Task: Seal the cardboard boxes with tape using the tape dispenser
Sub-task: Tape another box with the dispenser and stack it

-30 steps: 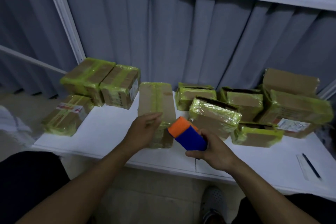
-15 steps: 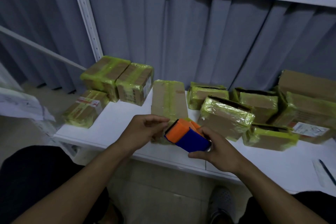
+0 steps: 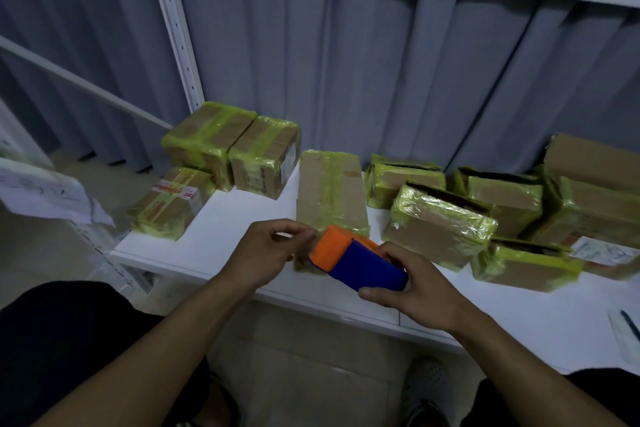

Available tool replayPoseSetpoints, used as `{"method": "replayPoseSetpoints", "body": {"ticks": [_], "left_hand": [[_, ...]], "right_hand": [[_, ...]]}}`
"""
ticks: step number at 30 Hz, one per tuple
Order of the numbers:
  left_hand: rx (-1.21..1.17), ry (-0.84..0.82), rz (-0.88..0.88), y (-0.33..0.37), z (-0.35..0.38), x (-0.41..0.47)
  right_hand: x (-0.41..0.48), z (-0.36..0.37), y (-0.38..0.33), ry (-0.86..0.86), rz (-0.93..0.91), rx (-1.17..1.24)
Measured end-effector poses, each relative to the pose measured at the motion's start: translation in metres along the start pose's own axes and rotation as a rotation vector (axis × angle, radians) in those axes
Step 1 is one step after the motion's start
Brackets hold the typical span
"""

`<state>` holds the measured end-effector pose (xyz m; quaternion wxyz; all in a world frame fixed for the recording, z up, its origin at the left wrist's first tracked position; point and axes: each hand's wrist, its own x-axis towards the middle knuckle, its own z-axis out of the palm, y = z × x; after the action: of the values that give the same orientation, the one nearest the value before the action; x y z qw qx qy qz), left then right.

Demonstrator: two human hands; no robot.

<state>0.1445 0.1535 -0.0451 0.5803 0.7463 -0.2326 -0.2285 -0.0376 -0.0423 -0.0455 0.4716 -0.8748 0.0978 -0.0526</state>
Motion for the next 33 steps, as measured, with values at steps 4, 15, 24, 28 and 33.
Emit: {"method": "replayPoseSetpoints", "body": {"ticks": [4,15,24,28,33], "left_hand": [[0.09,-0.001,-0.017,-0.005,-0.002,0.003],[0.018,0.008,-0.126,-0.015,-0.015,0.014],[-0.022,0.151,-0.202,-0.03,-0.04,0.024],[-0.049,0.239,-0.202,-0.039,-0.042,0.032],[-0.028,0.281,-0.219,-0.055,-0.033,0.041]], "right_hand": [[0.003,0.005,-0.001,-0.001,0.038,0.016],[0.007,0.013,-0.01,0.118,0.147,0.096],[0.012,-0.008,-0.024,0.101,0.127,-0.153],[0.018,-0.015,-0.038,0.096,0.107,-0.312],[0.036,-0.01,-0.054,0.187,0.128,-0.44]]}}
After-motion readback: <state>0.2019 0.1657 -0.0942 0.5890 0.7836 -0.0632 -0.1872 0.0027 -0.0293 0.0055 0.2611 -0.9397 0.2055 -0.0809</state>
